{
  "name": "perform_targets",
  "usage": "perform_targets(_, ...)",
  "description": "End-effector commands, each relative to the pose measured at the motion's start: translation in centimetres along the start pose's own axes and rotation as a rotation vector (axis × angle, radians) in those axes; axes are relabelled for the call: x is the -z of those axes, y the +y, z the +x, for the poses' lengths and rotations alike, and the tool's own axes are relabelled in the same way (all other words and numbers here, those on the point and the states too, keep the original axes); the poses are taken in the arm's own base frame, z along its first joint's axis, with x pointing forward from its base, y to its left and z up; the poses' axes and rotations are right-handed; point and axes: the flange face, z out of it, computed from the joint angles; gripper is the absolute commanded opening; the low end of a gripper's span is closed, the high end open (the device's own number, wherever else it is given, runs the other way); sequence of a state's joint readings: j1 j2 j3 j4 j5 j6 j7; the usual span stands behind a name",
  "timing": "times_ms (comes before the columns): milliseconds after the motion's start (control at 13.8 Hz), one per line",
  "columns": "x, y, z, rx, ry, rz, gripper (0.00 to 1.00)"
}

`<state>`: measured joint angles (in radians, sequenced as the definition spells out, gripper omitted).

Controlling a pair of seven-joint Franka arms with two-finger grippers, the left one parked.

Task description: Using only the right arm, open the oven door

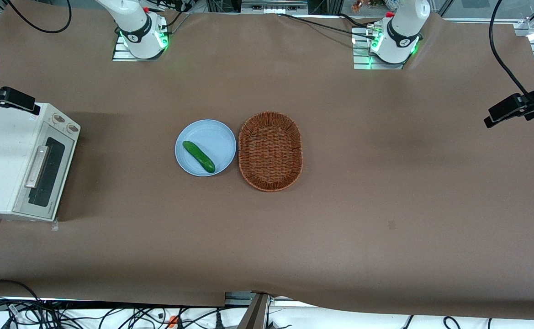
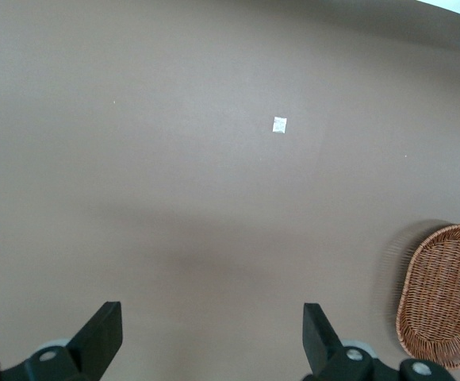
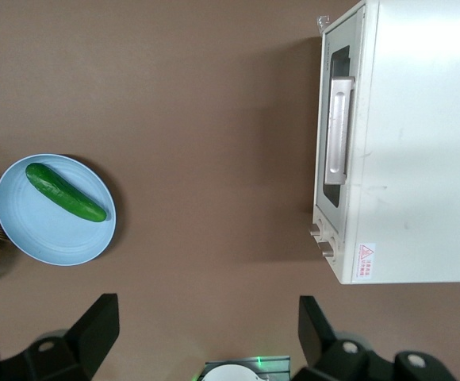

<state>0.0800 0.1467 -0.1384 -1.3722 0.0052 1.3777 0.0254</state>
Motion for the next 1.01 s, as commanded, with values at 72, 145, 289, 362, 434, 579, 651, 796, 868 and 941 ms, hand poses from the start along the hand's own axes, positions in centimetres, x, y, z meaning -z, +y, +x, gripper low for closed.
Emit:
perform_targets(72, 0.55, 0.23, -0.7, 0.012, 0.007, 0.023, 1.0)
perform_targets(145, 0.55, 0.22, -0.7, 0.013, 0.007, 0.025, 1.0)
perform_targets(289, 0.54, 0.13, -0.72, 0.014, 0.005, 0.025, 1.0)
perform_targets(362, 0.52, 0.13, -0.73, 0.016, 0.004, 0.025, 1.0)
perform_targets(434, 0.52, 0.13, -0.73, 0.017, 0.004, 0.025, 1.0)
perform_targets(579, 0.41, 0.06, -0.87, 0.017, -0.009, 0.025, 1.0)
perform_targets(651, 0.37, 0.05, -0.92, 0.018, -0.013, 0.024, 1.0)
perform_targets(796, 0.37, 0.05, -0.92, 0.019, -0.013, 0.024, 1.0)
perform_targets(868, 0.36, -0.01, -0.94, 0.022, -0.015, 0.023, 1.0)
perform_targets(941, 0.35, -0.01, -0.95, 0.022, -0.016, 0.023, 1.0)
